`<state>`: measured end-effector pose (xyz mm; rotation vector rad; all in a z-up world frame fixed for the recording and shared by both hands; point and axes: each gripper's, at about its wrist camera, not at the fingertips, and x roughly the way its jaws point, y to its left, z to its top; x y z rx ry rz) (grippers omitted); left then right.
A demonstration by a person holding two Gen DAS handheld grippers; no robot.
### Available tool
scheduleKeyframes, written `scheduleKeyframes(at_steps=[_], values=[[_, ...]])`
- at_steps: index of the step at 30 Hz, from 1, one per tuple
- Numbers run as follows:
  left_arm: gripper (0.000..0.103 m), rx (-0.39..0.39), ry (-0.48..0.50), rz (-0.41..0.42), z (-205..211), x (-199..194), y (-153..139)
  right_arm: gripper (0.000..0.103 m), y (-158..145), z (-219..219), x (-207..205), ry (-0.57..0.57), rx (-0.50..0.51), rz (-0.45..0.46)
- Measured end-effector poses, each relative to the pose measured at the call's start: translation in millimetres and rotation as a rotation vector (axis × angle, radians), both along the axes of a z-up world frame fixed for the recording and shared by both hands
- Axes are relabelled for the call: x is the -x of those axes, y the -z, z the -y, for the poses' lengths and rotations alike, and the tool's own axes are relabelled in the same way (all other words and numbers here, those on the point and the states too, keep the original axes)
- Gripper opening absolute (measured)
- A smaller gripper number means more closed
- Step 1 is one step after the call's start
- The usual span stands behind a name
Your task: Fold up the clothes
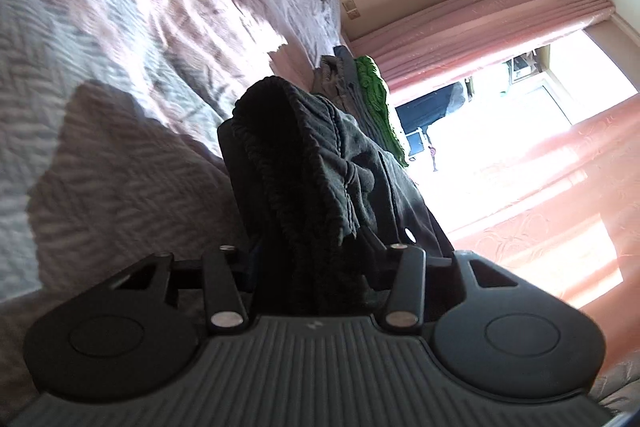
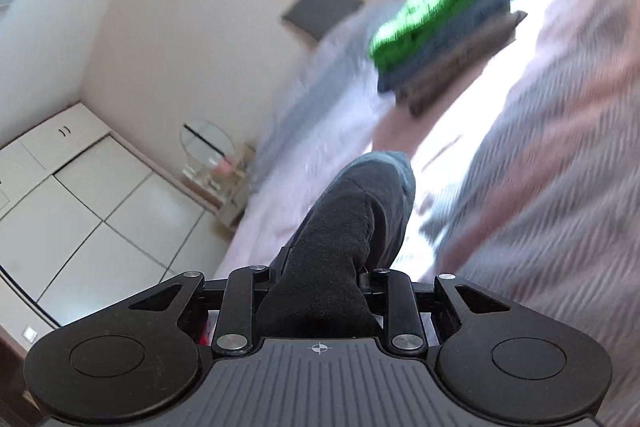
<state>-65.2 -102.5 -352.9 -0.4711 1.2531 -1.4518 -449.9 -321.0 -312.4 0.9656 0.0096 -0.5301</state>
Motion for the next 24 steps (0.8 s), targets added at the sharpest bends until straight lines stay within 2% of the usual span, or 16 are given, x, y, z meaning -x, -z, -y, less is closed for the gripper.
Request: scheduleKeyframes(at_steps=[2, 4, 5, 6, 8, 10, 14, 16, 19, 24], values=[[0.042, -0.024, 0.011, 0.043, 20, 15, 2, 0.028, 11, 15, 16, 0.045, -0.038, -0.011], [0.043, -0.058, 0.014, 0.093, 36, 27, 4, 0.039, 36, 29, 29, 0.123, -0.166, -0.059], [0.045, -0.071, 0.008, 0.116, 37, 30, 2, 0.043, 49, 32, 35, 0.142, -0.236, -0.094], [0.045, -0.08, 0.004, 0.134, 36, 33, -1, 0.043, 59, 28, 41, 0.153, -0.264, -0.099], [0.045, -0.09, -0.021, 0.148, 23, 33, -9, 0.044, 65, 14, 54, 0.183, -0.246, -0.052], [0.044, -0.101, -0.059, 0.159, 6, 30, -17, 0.052, 57, 1, 67, 0.23, -0.243, -0.013], [0.044, -0.11, -0.132, 0.167, -37, 29, -43, 0.052, 42, -23, 93, 0.287, -0.261, 0.028], [0.044, -0.093, -0.13, 0.146, -44, 36, -53, 0.052, 29, -32, 97, 0.279, -0.252, 0.033], [0.045, -0.076, -0.105, 0.083, -39, 48, -56, 0.052, 16, -43, 100, 0.231, -0.265, 0.102], [0.045, -0.106, -0.082, -0.014, -15, 66, -35, 0.049, 21, -44, 86, 0.159, -0.345, 0.174]])
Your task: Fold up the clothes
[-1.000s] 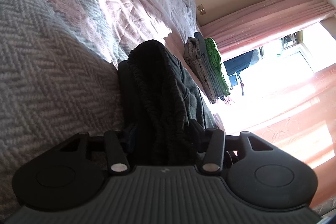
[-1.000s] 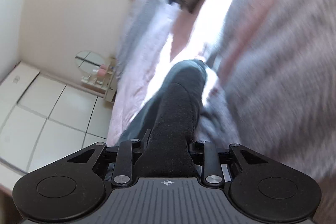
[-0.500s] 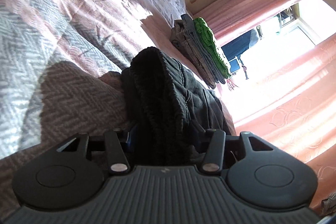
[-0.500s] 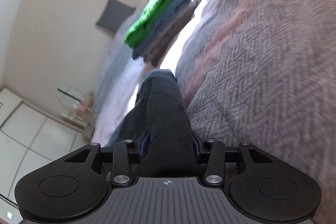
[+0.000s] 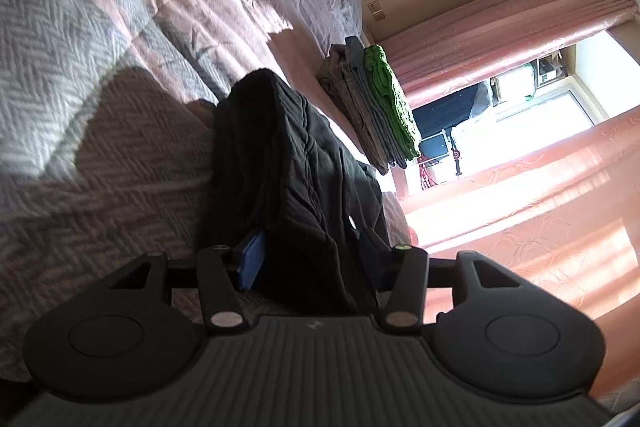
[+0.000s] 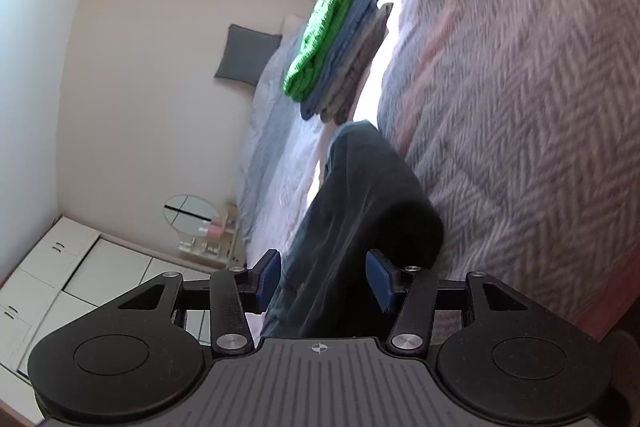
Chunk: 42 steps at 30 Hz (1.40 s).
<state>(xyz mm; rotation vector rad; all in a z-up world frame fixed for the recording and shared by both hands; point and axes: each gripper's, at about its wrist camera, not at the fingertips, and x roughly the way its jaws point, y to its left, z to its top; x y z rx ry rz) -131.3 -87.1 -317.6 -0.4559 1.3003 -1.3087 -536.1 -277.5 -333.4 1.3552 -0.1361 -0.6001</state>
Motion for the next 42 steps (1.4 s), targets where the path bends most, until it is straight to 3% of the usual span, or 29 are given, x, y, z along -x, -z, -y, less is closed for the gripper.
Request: scheduleKeyframes(at_steps=[3, 6, 11, 16, 21, 22, 24, 26, 31, 34, 36, 42], values=[[0.045, -0.01, -0.02, -0.038, 6, 2, 9, 0.041, 10, 5, -5, -0.007, -0.052, 0.038], [0.036, -0.012, -0.034, -0.042, 4, 1, 9, 0.041, 16, 9, -6, -0.002, -0.077, 0.062], [0.036, 0.027, -0.03, -0.042, -1, 0, -3, 0.041, 17, 13, -5, 0.001, -0.091, 0.077], [0.035, 0.001, -0.041, -0.062, 6, -2, 7, 0.041, 22, 12, -4, 0.001, -0.113, 0.078], [0.017, -0.01, -0.015, 0.064, 9, 1, -2, 0.039, 25, 13, -2, 0.006, -0.131, 0.059], [0.016, -0.011, -0.01, 0.091, 10, 2, -4, 0.028, 25, 13, -2, 0.009, -0.131, 0.05], [0.014, -0.009, 0.004, 0.136, 10, 3, -7, 0.021, 25, 12, -3, 0.015, -0.125, 0.019], [0.011, 0.008, 0.024, 0.203, 8, 7, -12, 0.004, 23, 10, -5, 0.022, -0.106, -0.015], [0.01, 0.064, 0.096, 0.44, -1, 22, -24, 0.003, -8, -15, -20, 0.025, 0.17, -0.254], [0.012, 0.039, 0.106, 0.451, -3, 24, -6, 0.002, -5, -23, -38, -0.005, 0.234, -0.433], [0.012, 0.031, 0.097, 0.45, -7, 26, -1, 0.003, -2, -28, -45, -0.011, 0.25, -0.5], [0.013, 0.02, 0.085, 0.441, -7, 26, -4, 0.003, -10, -31, -52, -0.019, 0.217, -0.55]])
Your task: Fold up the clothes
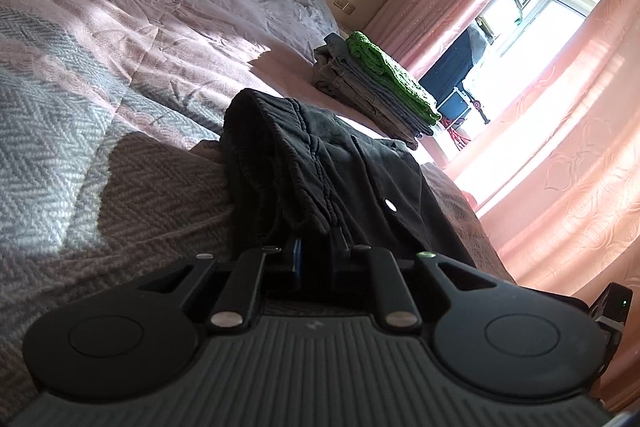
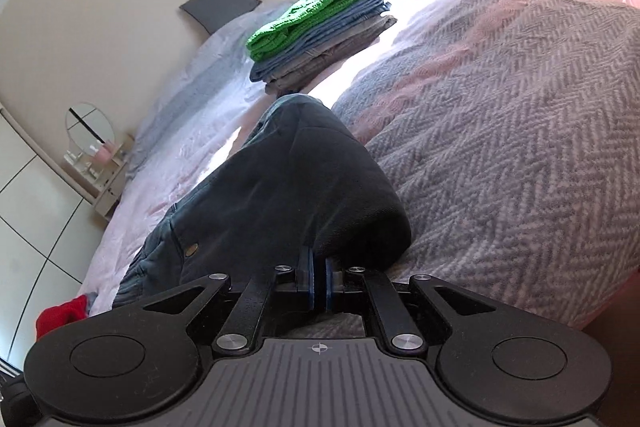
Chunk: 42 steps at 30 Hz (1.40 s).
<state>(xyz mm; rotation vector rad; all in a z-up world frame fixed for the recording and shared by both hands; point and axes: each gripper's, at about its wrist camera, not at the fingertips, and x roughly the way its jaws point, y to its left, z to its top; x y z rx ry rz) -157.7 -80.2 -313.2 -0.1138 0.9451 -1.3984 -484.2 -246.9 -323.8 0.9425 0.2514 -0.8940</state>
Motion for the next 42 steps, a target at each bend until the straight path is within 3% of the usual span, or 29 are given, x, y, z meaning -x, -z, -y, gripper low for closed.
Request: scheduleKeyframes(at_steps=[14, 17, 18, 20, 21, 22, 27, 29, 33, 38, 40, 42], values=[[0.013, -0.007, -0.013, -0.011, -1, 0, 0, 0.003, -8, 2, -1, 0.012, -0.007, -0.022], [0.018, -0.014, -0.016, 0.005, -2, 1, -3, 0.006, -9, 2, -2, 0.005, 0.001, -0.031], [0.021, -0.018, -0.022, 0.009, -3, 2, -6, 0.009, -10, 0, -1, 0.006, 0.005, -0.03], [0.022, -0.021, -0.048, 0.04, -10, 3, -13, 0.03, -15, -4, 2, 0.019, 0.009, -0.034], [0.022, -0.022, -0.061, 0.065, -15, 4, -17, 0.052, -18, -8, 4, 0.03, 0.016, -0.042], [0.022, -0.025, -0.07, 0.082, -20, 4, -20, 0.054, -22, -12, 5, 0.035, 0.032, -0.057], [0.022, -0.03, -0.093, 0.096, -40, 4, -33, 0.053, -38, -35, -1, -0.026, 0.134, -0.108], [0.022, -0.027, -0.095, 0.11, -41, 7, -37, 0.032, -45, -44, -8, -0.059, 0.194, -0.113], [0.022, -0.02, -0.092, 0.116, -34, 8, -39, 0.019, -49, -49, -35, -0.135, 0.291, -0.125], [0.022, -0.04, -0.097, 0.114, -16, 2, -29, 0.018, -26, -25, -68, -0.138, 0.273, -0.104], [0.022, -0.047, -0.091, 0.108, -11, -1, -24, 0.018, -12, -17, -87, -0.203, 0.232, -0.115], [0.023, -0.046, -0.087, 0.098, -9, -4, -21, 0.018, -6, -23, -106, -0.275, 0.267, -0.148]])
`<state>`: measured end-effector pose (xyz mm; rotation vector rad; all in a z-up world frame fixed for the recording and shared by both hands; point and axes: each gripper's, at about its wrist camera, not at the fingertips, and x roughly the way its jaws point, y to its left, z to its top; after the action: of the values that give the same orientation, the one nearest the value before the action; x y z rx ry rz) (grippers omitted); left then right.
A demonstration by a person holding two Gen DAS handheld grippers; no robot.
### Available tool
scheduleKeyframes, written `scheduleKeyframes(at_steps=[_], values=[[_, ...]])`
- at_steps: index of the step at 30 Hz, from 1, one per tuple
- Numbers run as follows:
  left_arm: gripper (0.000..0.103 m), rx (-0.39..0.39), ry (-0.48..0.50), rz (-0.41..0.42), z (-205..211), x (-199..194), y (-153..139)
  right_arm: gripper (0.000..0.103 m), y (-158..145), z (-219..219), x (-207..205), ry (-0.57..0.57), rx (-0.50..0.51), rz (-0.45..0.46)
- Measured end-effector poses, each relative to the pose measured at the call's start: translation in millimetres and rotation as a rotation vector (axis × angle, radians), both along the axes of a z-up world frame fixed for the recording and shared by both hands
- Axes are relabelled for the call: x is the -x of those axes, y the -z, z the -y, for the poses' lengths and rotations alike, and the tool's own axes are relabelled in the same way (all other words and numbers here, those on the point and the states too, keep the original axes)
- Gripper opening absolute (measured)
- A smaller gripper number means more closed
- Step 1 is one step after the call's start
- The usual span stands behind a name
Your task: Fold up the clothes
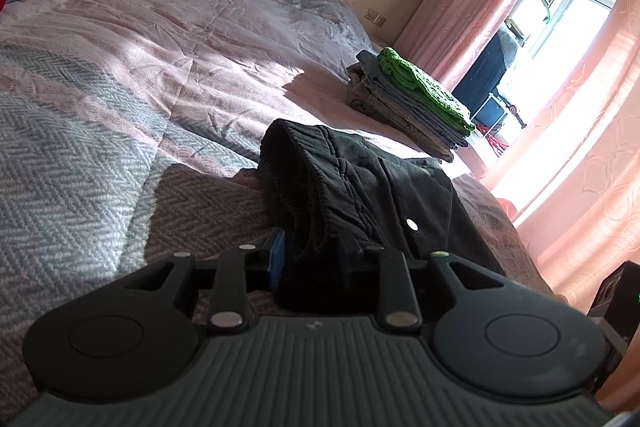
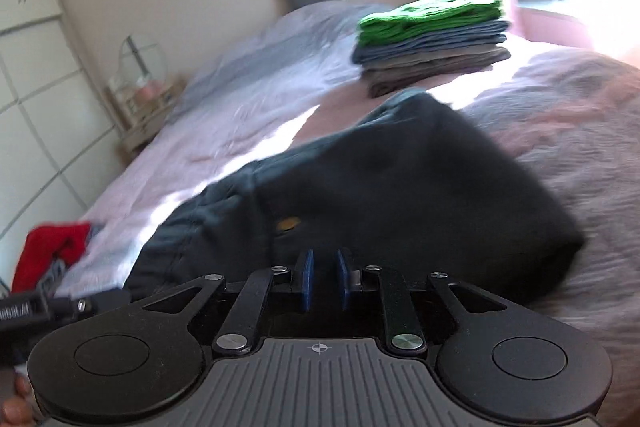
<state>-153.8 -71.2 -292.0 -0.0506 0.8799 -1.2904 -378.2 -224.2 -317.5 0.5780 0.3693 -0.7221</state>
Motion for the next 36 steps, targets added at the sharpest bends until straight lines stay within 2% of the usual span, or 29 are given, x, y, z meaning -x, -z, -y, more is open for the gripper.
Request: scheduleKeyframes(at_steps=[2, 3, 8, 10, 12, 14, 19, 24, 29, 30, 31, 32, 34, 36], values=[[0.023, 0.003, 0.003, -0.011, 1, -3, 2, 0.018, -3, -8, -11, -0.07, 0.052, -0.028], [0.024, 0.005, 0.003, -0.013, 1, -4, 2, 0.018, -6, -9, -12, -0.07, 0.059, -0.023], [0.027, -0.004, 0.01, 0.002, 2, -3, 0, 0.018, -15, -4, 4, 0.04, 0.069, 0.034], [0.027, -0.005, 0.01, 0.014, 3, -2, -1, 0.018, -9, 3, -1, 0.063, 0.05, -0.008], [0.026, -0.01, 0.01, 0.025, 1, 0, -2, 0.018, 2, 9, -13, 0.031, 0.023, -0.061], [0.025, -0.017, 0.01, 0.036, -2, 3, -4, 0.018, 3, 4, -18, -0.012, 0.046, -0.075], [0.024, -0.025, -0.018, 0.068, -26, 1, -11, 0.019, -18, -32, 1, -0.063, 0.06, 0.026], [0.025, -0.065, -0.021, 0.084, -42, -7, -6, 0.019, -13, -49, 40, 0.071, -0.045, 0.045], [0.026, -0.05, -0.002, 0.053, -30, -28, 6, 0.021, -13, -38, 66, 0.173, -0.124, 0.091], [0.026, -0.044, 0.002, 0.041, -23, -35, 10, 0.028, -15, -32, 70, 0.188, -0.131, 0.116], [0.026, -0.04, 0.008, 0.03, -15, -43, 13, 0.046, -18, -26, 74, 0.2, -0.136, 0.142], [0.026, -0.041, 0.022, 0.024, -5, -51, 15, 0.053, -20, -19, 76, 0.203, -0.136, 0.167], [0.026, -0.053, 0.068, 0.022, 19, -66, 15, 0.054, -23, -6, 78, 0.203, -0.144, 0.192], [0.026, -0.088, 0.137, 0.034, 48, -77, 5, 0.054, -24, 5, 73, 0.214, -0.205, 0.164]])
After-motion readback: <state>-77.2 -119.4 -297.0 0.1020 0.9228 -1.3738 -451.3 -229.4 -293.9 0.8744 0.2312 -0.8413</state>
